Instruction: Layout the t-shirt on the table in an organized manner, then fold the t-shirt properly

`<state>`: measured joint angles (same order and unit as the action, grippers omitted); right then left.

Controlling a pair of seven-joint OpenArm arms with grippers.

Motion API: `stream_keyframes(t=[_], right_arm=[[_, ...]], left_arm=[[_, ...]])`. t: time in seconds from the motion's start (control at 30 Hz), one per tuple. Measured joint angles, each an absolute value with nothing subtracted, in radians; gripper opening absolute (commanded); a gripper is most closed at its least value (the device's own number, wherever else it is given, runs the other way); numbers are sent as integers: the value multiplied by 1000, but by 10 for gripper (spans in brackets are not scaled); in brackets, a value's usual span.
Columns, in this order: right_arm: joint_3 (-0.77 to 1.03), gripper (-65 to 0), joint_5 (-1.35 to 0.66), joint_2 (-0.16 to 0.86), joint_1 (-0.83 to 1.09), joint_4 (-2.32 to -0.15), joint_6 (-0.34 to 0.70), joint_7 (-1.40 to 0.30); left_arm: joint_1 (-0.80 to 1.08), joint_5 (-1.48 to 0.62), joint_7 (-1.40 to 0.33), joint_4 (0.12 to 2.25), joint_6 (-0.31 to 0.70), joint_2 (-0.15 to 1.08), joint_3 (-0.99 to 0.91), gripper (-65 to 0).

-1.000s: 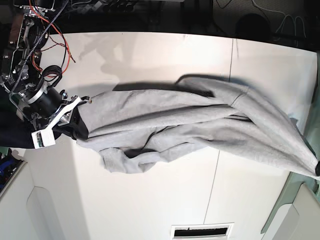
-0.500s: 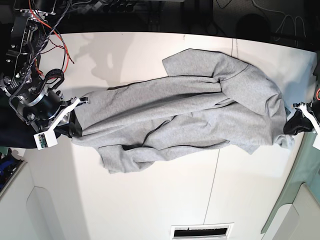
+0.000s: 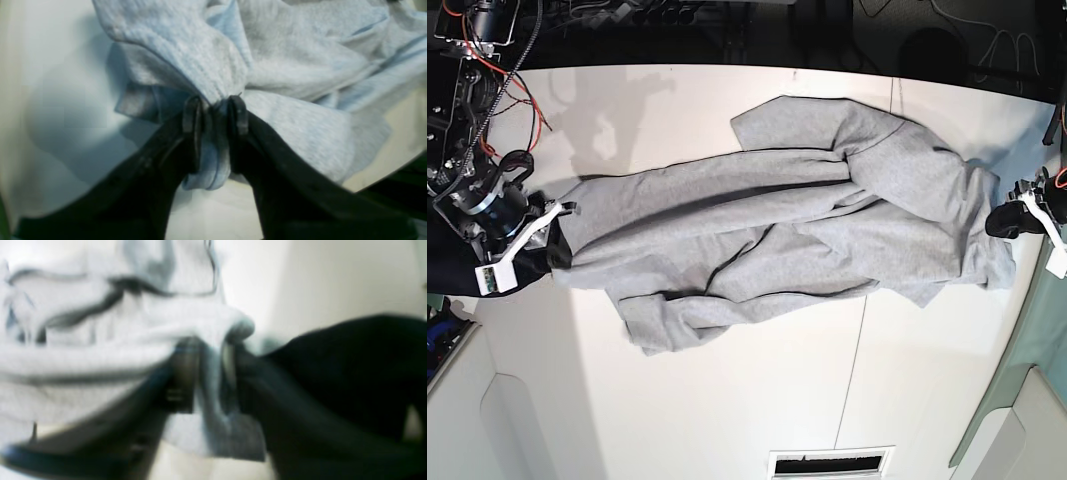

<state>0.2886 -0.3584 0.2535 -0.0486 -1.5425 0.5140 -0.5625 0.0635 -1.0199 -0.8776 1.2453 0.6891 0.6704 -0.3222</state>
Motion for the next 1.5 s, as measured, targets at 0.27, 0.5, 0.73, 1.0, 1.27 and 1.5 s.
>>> stream_keyframes(t=[0.27,0.5,0.73,1.0,1.27,1.5], right_arm=[[315,-316,-498,257,-59,-1560,508,-673],[356,-316,-580,250,-2,-1562,503,-751],[356,-316,-532,147,104,-1494,506,-664],[356,-316,-496,125,88,-1338,501,-527],[356,-316,-496,119,-15,-1299,500,-528],[355,-316,-469,73,-68,-1240,502,-530]], left_arm=[[69,-1258,-1048,1250,689,670,-513,-496],[164,-1315,-1082,1263,689,661,-561,-496],[198,-1316,-1033,1263,689,619,-560,-350],[200,-1326,-1011,1263,689,620,-717,-288],[316,-1456,-1128,1266,689,593,-719,-288],[405,-1452,-1129,1355,689,406,-680,-288]])
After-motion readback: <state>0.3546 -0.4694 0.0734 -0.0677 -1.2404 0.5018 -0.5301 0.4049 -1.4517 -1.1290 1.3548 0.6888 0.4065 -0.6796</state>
